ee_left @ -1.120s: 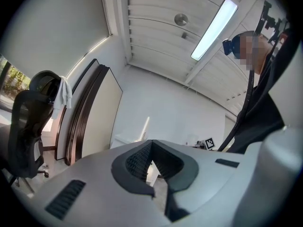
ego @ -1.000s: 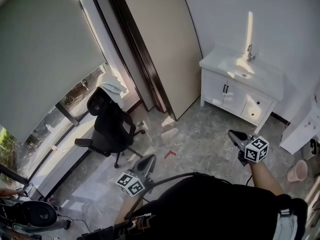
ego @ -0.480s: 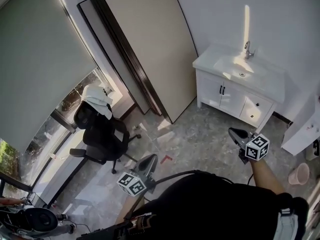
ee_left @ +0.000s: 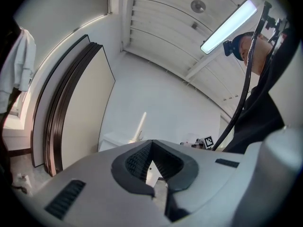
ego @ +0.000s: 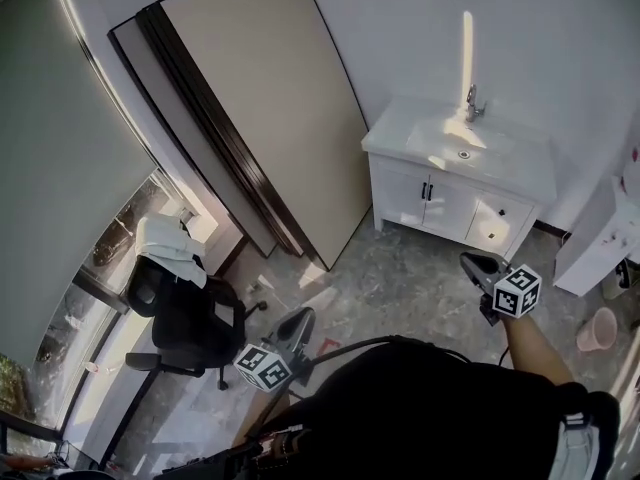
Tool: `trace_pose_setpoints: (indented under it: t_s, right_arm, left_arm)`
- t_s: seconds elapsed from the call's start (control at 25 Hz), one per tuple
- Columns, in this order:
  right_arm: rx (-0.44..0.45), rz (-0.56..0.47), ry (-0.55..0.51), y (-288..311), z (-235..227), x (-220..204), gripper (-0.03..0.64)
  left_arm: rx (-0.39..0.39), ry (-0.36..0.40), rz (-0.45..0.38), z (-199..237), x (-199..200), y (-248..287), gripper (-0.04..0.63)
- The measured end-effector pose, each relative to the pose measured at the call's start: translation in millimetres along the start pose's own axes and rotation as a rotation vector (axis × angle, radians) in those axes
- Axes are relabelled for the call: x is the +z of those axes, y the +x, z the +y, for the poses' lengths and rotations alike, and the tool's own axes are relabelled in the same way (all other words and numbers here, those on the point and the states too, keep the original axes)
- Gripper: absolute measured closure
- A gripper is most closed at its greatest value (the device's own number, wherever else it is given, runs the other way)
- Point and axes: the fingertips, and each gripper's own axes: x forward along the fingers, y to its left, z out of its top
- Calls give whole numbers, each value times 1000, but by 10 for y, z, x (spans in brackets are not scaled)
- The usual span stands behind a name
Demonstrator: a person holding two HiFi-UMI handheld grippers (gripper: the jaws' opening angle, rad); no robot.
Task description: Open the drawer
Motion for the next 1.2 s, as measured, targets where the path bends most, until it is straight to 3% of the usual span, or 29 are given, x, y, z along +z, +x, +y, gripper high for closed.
trace_pose_setpoints:
  t_s: [0.24,0.4,0.6,0.96,1.2]
  right_arm:
    - [-74,-20,-5,735,116,300,615]
    - [-54,-9,-2,1357,280,306,615]
    - [-26,28,-6,1929,412,298,615]
    - [21,62,14,2595,36,340,615]
    - [58,53,20,2919,-703,429,615]
  left_arm:
    - [-89,30,13,823,554,143,595]
    - [-119,19,11,1347,678,165,595]
    - [-91,-10,3,1872,706,74,595]
    - [-33,-58,15,2389,731,399,595]
    - [14,-35,0,2572,840,1014,595]
